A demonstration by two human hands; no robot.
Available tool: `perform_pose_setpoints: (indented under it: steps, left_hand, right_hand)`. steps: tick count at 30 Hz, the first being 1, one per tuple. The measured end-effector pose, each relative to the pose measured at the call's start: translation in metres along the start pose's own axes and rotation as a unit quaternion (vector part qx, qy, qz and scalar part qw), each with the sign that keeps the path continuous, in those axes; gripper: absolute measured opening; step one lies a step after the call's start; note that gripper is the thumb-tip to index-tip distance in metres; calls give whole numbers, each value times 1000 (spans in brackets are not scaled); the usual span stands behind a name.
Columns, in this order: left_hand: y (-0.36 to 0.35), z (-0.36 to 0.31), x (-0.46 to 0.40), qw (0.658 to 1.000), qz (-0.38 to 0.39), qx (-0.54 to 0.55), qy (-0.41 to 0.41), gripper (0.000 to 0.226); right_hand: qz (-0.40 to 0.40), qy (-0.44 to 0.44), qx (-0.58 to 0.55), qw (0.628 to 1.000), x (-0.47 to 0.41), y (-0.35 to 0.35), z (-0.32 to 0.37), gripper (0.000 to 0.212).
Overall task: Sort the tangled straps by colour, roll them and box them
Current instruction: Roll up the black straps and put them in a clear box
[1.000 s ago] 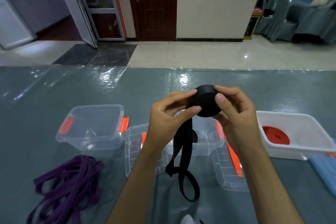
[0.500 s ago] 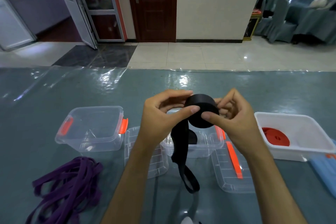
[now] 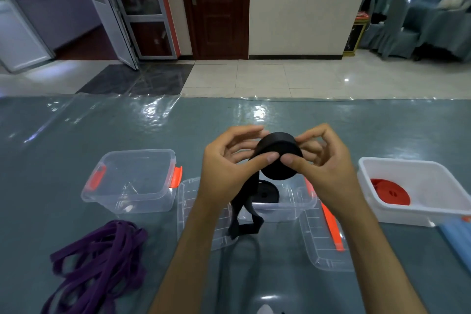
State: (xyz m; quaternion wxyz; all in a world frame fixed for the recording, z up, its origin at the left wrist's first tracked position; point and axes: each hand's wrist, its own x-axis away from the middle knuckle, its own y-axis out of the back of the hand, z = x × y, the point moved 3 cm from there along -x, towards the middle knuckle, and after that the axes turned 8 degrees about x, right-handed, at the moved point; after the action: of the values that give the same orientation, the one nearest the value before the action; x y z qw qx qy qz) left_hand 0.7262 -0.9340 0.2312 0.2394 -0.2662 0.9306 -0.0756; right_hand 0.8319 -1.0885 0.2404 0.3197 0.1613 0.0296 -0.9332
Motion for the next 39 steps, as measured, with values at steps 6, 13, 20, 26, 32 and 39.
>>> perform_pose_setpoints:
  steps: [6, 13, 20, 26, 32, 39]
  left_hand:
    - [3, -1, -10, 997, 56, -1, 56, 40]
    - [10, -1, -7, 992, 75, -65, 82, 38]
    - [7, 3, -7, 986, 104, -76, 105, 39]
    - [10, -1, -7, 991, 60, -70, 98, 64]
    - [8, 1, -2, 990, 64, -76, 96, 50]
    - [8, -1, -7, 984, 94, -58, 138, 25]
  right_hand:
    - [-10, 63, -43, 997, 6, -10, 8, 42]
    - [13, -20, -65, 998, 6, -6, -5, 30]
    - [-75, -5, -46, 996, 10, -7, -1, 28]
    - [-60, -9, -11, 998, 10, -8, -5, 11]
    - [10, -25, -20, 999, 4, 3, -6, 38]
    - [16, -30, -14, 999, 7, 0, -10, 47]
